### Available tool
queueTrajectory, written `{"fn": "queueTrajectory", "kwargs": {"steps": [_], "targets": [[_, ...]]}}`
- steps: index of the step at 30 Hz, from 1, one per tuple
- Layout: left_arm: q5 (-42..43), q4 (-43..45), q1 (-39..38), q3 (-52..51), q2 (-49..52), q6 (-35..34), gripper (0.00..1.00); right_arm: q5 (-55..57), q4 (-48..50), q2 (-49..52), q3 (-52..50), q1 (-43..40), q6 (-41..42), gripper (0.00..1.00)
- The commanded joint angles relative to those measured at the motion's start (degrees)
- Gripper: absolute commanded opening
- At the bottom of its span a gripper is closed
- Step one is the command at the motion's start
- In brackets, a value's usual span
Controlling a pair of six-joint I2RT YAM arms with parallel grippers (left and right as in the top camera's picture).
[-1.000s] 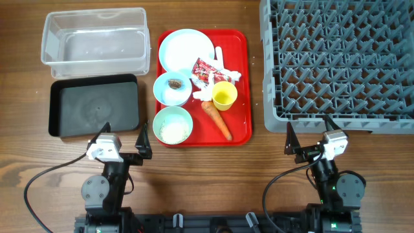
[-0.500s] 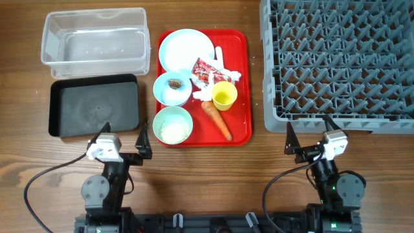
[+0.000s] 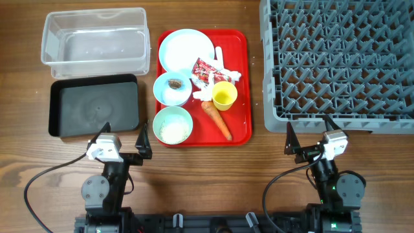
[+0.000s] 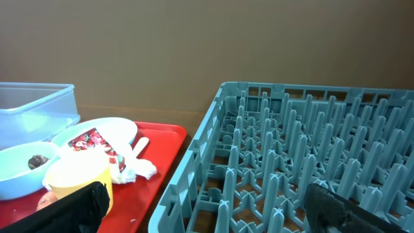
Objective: Sort waste into correct bins and load items into the dishwasher rack
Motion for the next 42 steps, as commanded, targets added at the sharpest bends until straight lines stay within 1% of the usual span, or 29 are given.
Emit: {"fn": "queueTrajectory", "kwargs": {"steps": [1,11,13,17,19,22,24,28,31,34,36,37,39,42], "targets": [[-0.59,0.35,-0.33,-0.63,-0.37,-0.13,1.0,0.17,0.31,-0.61,-0.09,0.24,-0.52,1.0],[-0.59,0.35,-0.33,-0.63,-0.37,-0.13,1.0,0.42,1.44,-0.61,-0.09,0.24,-0.33,1.0],[-0.11,0.35,-0.33,-0.63,-0.37,-0.15,1.0,-2.45,2.25,-0.61,-0.09,0.24,-0.17,1.0],[0.37,0.44,-0.33,-0.63,-0.37,-0.37,1.0,-8.76,7.63,-0.61,-0.07,0.24,3.06,1.0],[1.62,1.7,-0.33,-0.63,-0.37,-3.82,1.0,-11.65,9.35,-0.61,0.48,0.24,3.1,1.0],[5.92,4.44,-0.33,0.46,-0.37,-4.42,1.0,-14.62,8.87,0.17,3.93,0.24,3.13,1.0],[6.78,3.82,-0.33,2.73,-0.11,-4.42,1.0,-14.97,8.87,1.79,7.1,0.24,4.09,1.0],[7.48,-1.75,-0.33,10.95,3.87,-4.39,1.0,-18.23,8.17,9.07,16.15,0.24,4.0,1.0],[10.08,-5.92,-0.33,19.37,12.76,-4.37,1.0,-21.22,4.39,19.37,25.99,0.24,3.98,1.0],[12.39,-9.11,-0.44,28.63,24.7,-4.35,1.0,-25.38,0.11,30.53,35.54,0.24,3.98,1.0],[13.33,-11.78,-0.92,35.08,32.41,-4.33,1.0,-27.47,-2.8,35.87,40.46,0.24,3.98,1.0],[13.44,-14.51,-1.66,40.63,38.38,-4.31,1.0,-28.74,-7.48,40.87,45.94,0.24,3.96,1.0],[13.42,-20.65,-3.78,50.73,48.74,-4.02,1.0,-28.89,-15.56,47.43,54.1,0.24,3.63,1.0],[12.11,-30.18,-7.74,65.07,62.01,-0.98,1.0,-30.16,-26.34,55.39,65.2,0.24,-0.04,1.0]]}}
